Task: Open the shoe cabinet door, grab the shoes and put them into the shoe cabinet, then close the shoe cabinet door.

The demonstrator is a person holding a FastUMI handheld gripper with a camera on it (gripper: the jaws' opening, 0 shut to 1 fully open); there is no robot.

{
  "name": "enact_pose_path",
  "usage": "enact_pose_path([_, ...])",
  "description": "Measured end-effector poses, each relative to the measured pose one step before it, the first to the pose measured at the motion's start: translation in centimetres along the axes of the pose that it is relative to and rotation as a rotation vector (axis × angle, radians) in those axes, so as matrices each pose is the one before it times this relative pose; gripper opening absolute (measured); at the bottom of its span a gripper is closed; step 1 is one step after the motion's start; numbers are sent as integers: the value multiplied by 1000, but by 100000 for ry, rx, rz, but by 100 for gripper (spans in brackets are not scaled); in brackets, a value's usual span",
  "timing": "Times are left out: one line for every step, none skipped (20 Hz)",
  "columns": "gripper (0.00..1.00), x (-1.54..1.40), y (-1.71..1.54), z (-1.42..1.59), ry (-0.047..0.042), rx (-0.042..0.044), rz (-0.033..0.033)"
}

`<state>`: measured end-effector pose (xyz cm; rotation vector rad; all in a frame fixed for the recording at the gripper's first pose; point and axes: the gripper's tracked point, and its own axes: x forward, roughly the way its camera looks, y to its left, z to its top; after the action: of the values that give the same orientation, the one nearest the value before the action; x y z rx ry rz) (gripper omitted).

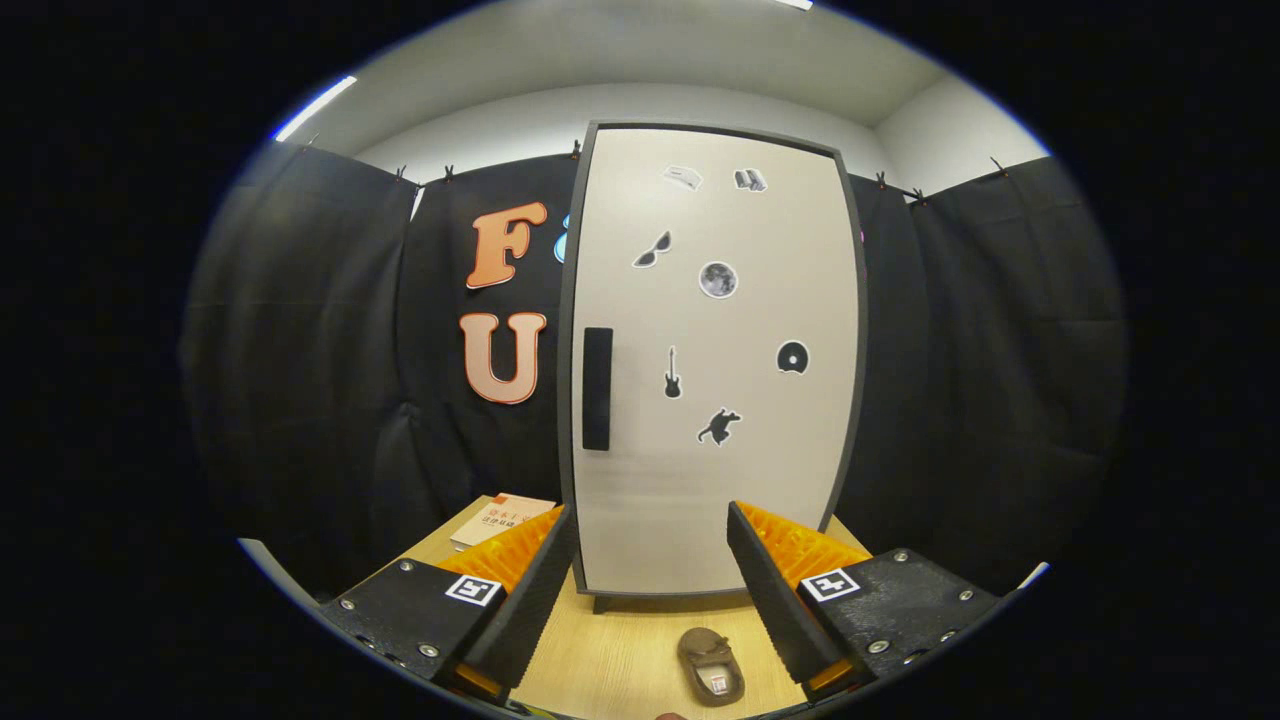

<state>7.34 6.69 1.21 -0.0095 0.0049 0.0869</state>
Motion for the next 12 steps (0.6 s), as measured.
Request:
enact_pose_path([93,837,624,130,-263,-359,487])
enact_pose_path([93,901,695,210,-380,-401,800])
enact_pose_path([93,868,503,310,-616,-286,460])
enact_pose_path([93,1036,527,167,-188,-495,948])
enact_pose_path([94,993,378,66,424,-951,311])
enact_pose_path([94,939,327,268,-54,-810,393])
enact_pose_path([94,1050,477,207,-229,-461,338])
enact_pose_path([93,1012,323,210,-422,-294,228])
enact_pose_path([93,933,211,206,-178,-322,144])
enact_pose_path([93,930,265,300,-420,-332,32])
enact_pose_path([93,890,252,364,-606,-167,106])
enact_pose_path([93,886,239,333,-597,80,-11])
